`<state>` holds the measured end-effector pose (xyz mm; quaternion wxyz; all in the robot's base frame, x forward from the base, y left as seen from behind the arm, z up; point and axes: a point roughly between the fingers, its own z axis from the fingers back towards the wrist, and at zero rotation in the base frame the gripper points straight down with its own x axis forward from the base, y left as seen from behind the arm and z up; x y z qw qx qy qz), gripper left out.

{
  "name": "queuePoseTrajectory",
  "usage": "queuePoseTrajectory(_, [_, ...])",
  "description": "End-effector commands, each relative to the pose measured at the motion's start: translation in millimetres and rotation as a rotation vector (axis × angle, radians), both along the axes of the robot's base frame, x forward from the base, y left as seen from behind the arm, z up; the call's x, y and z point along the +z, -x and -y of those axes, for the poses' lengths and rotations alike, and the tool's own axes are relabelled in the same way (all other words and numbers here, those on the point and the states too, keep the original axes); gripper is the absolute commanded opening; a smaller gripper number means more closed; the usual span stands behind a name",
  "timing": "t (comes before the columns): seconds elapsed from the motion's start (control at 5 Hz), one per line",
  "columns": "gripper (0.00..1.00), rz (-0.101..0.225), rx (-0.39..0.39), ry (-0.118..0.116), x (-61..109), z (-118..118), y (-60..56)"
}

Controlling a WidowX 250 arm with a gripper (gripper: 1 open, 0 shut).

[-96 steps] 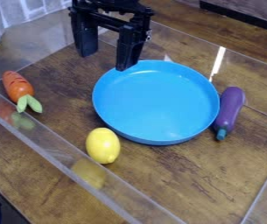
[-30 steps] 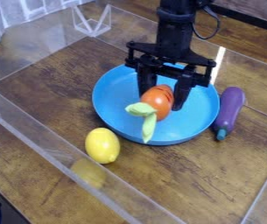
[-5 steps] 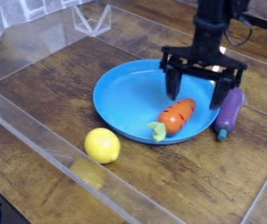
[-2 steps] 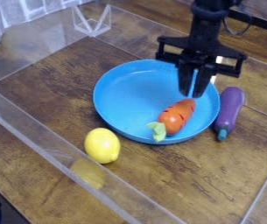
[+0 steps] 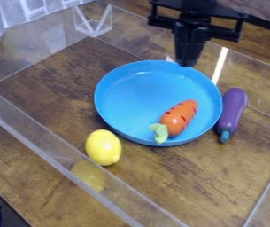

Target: Put the carrot on the blue tray

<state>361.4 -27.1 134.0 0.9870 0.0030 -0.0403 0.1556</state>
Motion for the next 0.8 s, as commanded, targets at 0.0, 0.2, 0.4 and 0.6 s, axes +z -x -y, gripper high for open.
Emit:
queuePoseTrajectory(0.0, [0.0,0.077,0.002,-0.004,30.7,-9.2,9.5])
queuePoseTrajectory(0.2, [0.0,0.063,-0.011,-0.014,12.4,-7.3,8.2])
queuePoseTrajectory(0.4, [0.0,0.051,-0.026,-0.024,-3.6,-5.5,7.8])
queuePoseTrajectory(0.6, [0.0,0.04,-0.084,-0.028,-17.5,-15.4,7.6])
